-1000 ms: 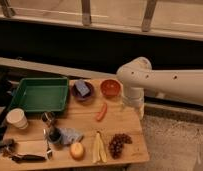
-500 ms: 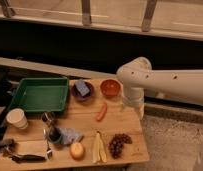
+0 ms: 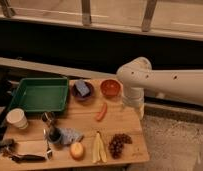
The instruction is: Place grapes in red bowl
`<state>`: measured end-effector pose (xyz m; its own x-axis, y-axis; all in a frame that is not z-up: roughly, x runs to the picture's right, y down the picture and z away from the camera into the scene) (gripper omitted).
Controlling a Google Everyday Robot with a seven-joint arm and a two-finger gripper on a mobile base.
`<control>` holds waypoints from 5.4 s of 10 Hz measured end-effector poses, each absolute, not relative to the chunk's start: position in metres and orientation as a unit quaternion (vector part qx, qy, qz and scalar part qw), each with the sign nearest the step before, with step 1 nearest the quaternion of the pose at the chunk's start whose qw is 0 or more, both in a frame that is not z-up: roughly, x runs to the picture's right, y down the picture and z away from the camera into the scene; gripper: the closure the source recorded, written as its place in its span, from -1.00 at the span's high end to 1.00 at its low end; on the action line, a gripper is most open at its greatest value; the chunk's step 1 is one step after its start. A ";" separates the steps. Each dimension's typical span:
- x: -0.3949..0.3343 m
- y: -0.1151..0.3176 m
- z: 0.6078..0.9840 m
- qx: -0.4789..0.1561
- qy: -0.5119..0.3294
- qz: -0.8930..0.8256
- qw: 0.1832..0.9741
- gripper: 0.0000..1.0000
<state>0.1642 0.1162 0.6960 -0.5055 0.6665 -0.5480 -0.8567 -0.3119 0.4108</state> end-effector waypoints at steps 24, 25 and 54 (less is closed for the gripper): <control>0.111 0.263 0.713 -0.352 0.381 0.752 0.407 0.30; 0.106 0.270 0.717 -0.363 0.381 0.747 0.407 0.30; 0.083 -0.019 0.753 -0.194 0.156 0.804 0.540 -1.00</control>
